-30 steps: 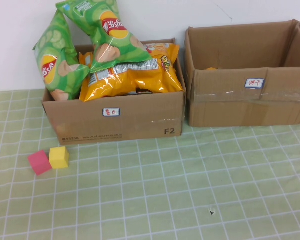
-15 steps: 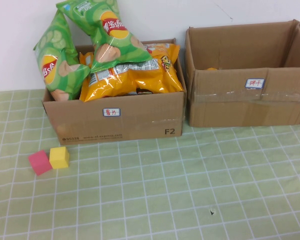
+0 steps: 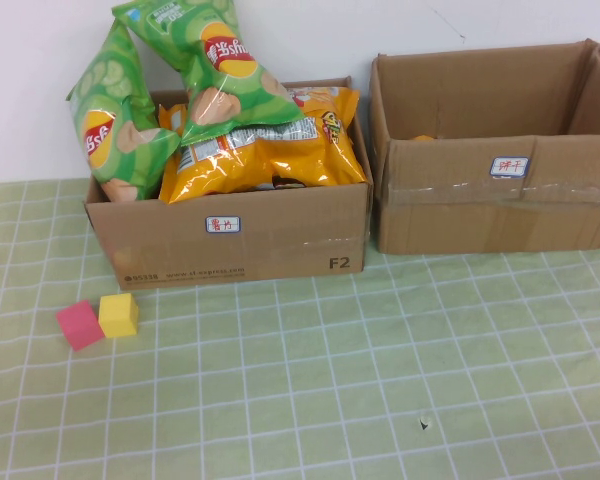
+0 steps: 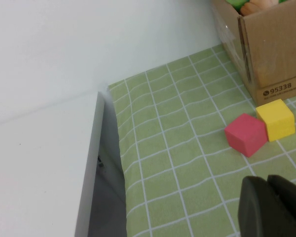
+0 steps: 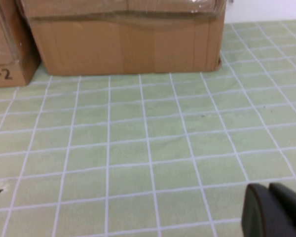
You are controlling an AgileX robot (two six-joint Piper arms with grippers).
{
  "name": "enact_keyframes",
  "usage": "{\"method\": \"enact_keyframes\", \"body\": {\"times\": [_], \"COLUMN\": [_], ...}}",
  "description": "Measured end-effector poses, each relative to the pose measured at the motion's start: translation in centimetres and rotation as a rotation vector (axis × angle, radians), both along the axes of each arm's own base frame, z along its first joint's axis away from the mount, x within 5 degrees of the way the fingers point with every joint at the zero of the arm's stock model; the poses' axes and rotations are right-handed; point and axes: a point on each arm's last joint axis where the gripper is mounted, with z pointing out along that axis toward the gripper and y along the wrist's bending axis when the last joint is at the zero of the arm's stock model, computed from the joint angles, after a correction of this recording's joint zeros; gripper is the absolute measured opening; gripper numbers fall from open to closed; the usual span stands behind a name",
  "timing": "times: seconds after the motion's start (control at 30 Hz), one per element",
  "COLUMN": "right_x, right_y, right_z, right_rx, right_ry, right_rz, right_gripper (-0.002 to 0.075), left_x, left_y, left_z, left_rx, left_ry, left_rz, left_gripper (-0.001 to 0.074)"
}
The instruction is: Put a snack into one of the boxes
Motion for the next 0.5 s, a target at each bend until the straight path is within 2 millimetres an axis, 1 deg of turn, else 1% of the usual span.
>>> {"method": "enact_keyframes", "body": {"times": [0.5], "right_x": [-0.07], "right_y": [0.0], "right_z": [0.0], "right_rx": [0.047], "right_ry": [0.019], "right_rz": [-0.016], "right_gripper": [-0.0002], "left_x": [0.0], "left_y": [0.0], "left_z": [0.0], "left_rx": [0.0], "left_ry": [0.0], "left_rz": [0.0], "left_gripper": [-0.0002]}}
